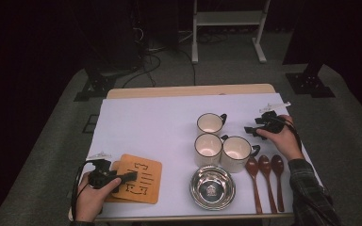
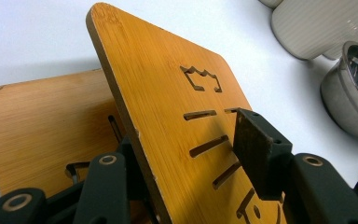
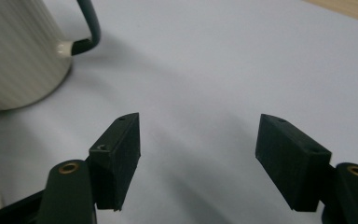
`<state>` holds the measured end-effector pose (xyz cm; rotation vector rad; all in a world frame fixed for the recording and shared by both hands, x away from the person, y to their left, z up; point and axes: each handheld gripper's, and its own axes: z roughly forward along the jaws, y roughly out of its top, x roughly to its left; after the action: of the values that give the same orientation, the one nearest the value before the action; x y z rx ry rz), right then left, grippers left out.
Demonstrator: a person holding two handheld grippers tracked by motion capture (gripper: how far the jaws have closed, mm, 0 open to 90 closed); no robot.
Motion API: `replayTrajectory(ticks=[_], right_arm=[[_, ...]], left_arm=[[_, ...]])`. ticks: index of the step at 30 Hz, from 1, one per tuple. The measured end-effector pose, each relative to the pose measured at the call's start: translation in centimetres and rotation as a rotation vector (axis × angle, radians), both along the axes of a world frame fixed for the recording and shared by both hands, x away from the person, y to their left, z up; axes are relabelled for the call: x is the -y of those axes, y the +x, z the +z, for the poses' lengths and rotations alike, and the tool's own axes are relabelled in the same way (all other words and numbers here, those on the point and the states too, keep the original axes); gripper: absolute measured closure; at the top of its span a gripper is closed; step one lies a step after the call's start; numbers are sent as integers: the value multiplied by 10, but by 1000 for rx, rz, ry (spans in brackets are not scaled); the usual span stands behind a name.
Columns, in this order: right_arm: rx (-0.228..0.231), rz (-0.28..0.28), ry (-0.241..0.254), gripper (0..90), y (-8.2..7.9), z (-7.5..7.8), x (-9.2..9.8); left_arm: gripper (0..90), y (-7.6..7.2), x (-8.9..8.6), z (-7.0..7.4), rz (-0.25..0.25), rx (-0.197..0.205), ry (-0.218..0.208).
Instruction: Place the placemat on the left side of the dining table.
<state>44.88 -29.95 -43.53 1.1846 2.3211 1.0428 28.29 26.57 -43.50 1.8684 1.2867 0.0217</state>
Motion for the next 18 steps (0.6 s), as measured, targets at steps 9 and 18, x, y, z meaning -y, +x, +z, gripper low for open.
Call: replayTrajectory(ticks=[9, 18], right_arm=[[-8, -15, -39, 286, 3, -15, 0], [3, -11, -35, 264, 3, -24, 0]], left_arm=[[513, 0, 0, 1, 1, -6, -7], [534, -1, 0, 3, 5, -4, -17]])
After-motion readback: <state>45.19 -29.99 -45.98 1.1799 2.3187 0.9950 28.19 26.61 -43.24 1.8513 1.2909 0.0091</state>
